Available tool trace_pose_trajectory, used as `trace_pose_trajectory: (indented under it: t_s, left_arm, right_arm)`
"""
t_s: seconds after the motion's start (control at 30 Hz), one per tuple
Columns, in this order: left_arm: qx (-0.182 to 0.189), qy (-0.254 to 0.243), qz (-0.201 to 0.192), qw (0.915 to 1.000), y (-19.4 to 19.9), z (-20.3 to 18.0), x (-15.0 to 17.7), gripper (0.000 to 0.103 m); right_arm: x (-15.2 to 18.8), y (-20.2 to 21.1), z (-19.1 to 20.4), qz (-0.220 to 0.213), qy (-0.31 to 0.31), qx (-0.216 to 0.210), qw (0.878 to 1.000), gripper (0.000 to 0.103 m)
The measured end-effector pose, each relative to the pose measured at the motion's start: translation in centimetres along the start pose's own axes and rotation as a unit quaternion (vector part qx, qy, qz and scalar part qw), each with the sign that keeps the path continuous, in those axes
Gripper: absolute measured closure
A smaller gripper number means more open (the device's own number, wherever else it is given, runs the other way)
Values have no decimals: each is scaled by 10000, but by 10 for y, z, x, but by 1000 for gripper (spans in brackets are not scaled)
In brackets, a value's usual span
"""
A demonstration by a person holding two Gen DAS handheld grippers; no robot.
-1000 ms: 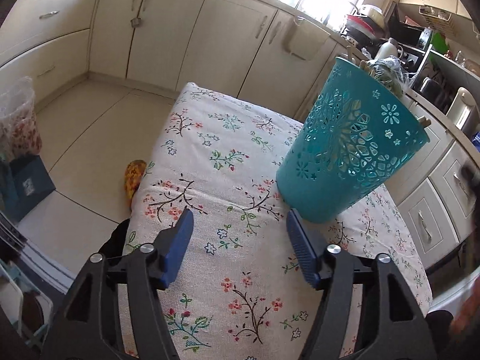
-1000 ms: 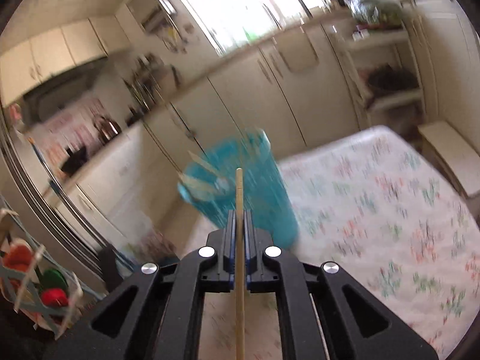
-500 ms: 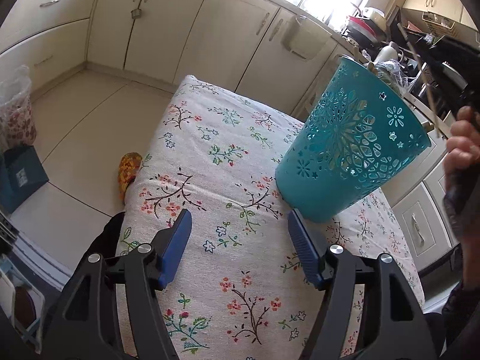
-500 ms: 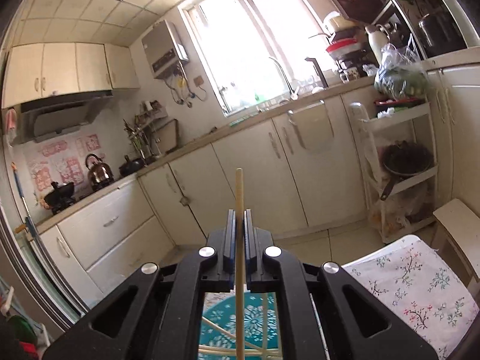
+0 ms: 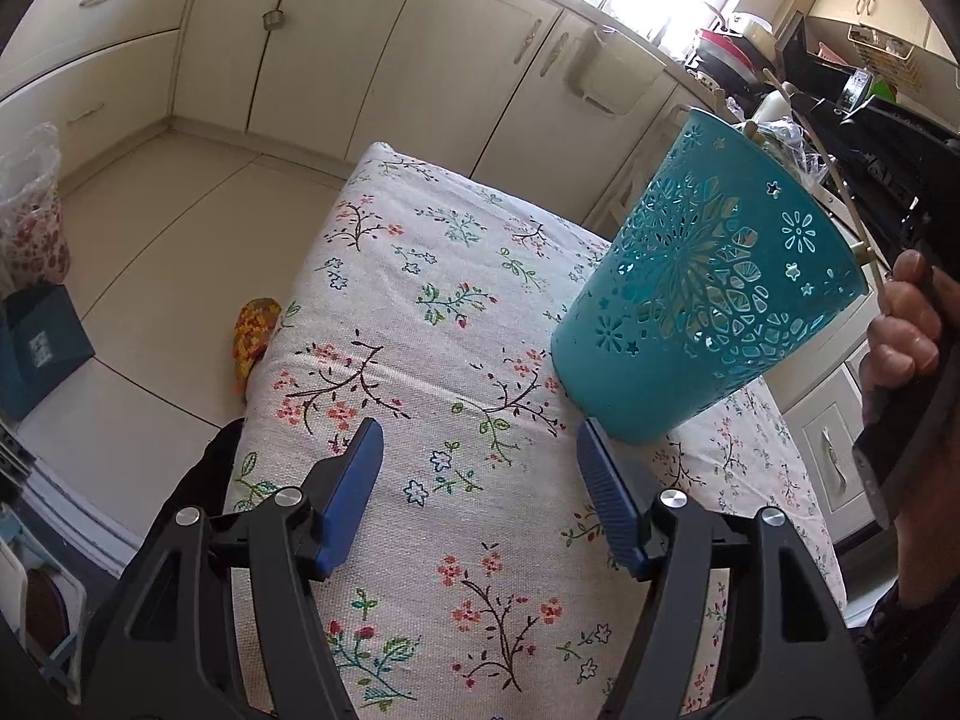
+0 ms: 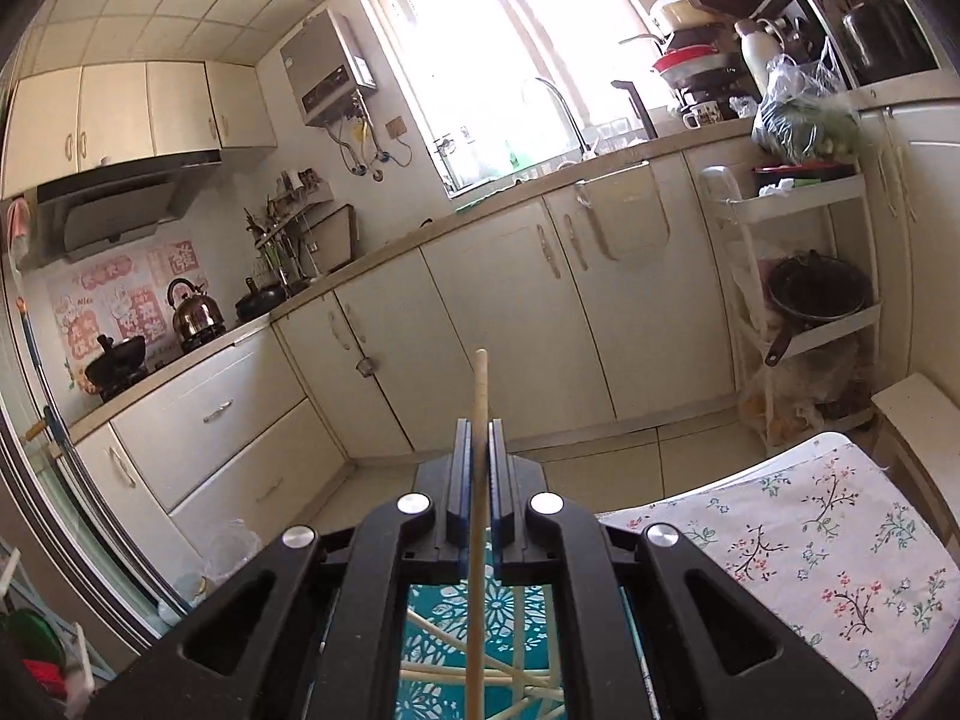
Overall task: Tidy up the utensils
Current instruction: 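Hold the stick above the teal basket with the right gripper and open it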
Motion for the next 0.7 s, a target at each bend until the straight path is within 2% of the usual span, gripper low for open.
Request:
trace_pose_trajectory:
  t_s: [0.17,0.33,0.7]
  left_arm:
    - [3,11,2,10000,0,1,0,39]
    - [11,20,3,10000,0,0,0,39]
    - [76,50,-31,10000,-1,1,1,39]
  right_arm:
    - [-14,5,0,-134,-319,-215,9992,97]
    - [-27,4,11,-307,-275,-334,9986,97]
    - [-10,-17,6,-3,-253,-111,9996,97]
Point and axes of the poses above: each gripper's, at about its wrist camera, not at the fingertips, and y roughly against the way its jaws point, z to its left, x to its underside, the point moved 2 cm from there along -y, roughly the way its jaws point, and after that the axes turned 12 degrees about -y, right-handed, at the moved point
